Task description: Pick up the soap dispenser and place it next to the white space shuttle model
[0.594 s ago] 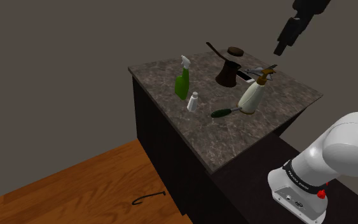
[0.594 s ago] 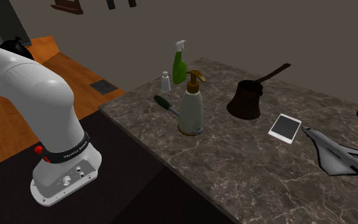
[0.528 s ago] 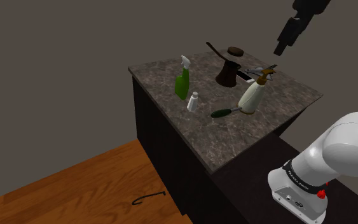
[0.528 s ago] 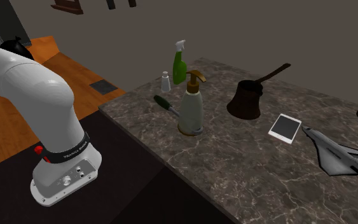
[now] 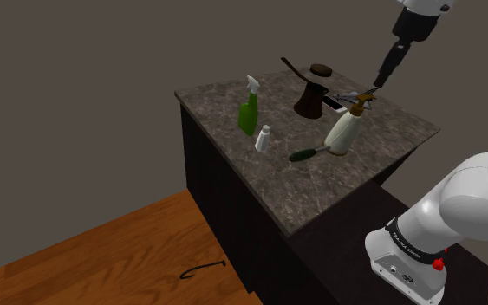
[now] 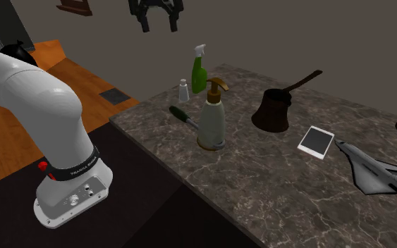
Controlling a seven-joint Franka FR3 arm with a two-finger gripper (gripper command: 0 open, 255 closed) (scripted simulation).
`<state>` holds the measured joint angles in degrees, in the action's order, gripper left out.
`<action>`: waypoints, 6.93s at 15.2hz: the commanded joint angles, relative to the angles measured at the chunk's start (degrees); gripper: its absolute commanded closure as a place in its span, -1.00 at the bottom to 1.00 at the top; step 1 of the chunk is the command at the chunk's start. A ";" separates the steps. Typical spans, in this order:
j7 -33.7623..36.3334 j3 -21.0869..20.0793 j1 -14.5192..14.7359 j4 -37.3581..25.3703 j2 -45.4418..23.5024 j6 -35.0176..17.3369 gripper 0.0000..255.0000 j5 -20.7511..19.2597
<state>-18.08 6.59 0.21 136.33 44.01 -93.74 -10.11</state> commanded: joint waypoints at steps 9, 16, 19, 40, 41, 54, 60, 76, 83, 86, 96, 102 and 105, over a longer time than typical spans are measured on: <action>-20.51 14.82 0.56 1.18 -11.86 -13.62 -1.00 -5.37; -31.14 22.17 1.98 -0.33 -21.66 -21.83 -1.00 -4.88; -31.23 22.74 1.95 1.29 -22.54 -24.33 -1.00 -4.97; -31.35 23.24 1.94 2.61 -23.43 -26.51 1.00 -5.00; -31.33 23.06 1.92 2.10 -23.06 -25.65 1.00 -5.00; -31.45 21.03 2.07 -5.51 -19.96 -15.03 1.00 -4.52; -31.69 20.26 2.26 -9.63 -19.40 -10.34 1.00 -4.12; -32.84 18.84 2.97 -22.60 -20.33 1.73 1.00 -2.78; -33.60 18.56 3.34 -29.29 -21.81 6.97 1.00 -2.10; -33.99 18.53 3.49 -32.38 -22.66 9.24 1.00 -1.78; -35.66 18.85 3.97 -43.88 -26.50 17.03 1.00 -0.55; -37.05 19.50 4.14 -51.97 -29.74 22.03 1.00 0.45; -40.00 21.66 3.26 -52.10 -30.67 20.94 1.00 0.46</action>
<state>-56.82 27.38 3.87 83.99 13.46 -72.25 -9.55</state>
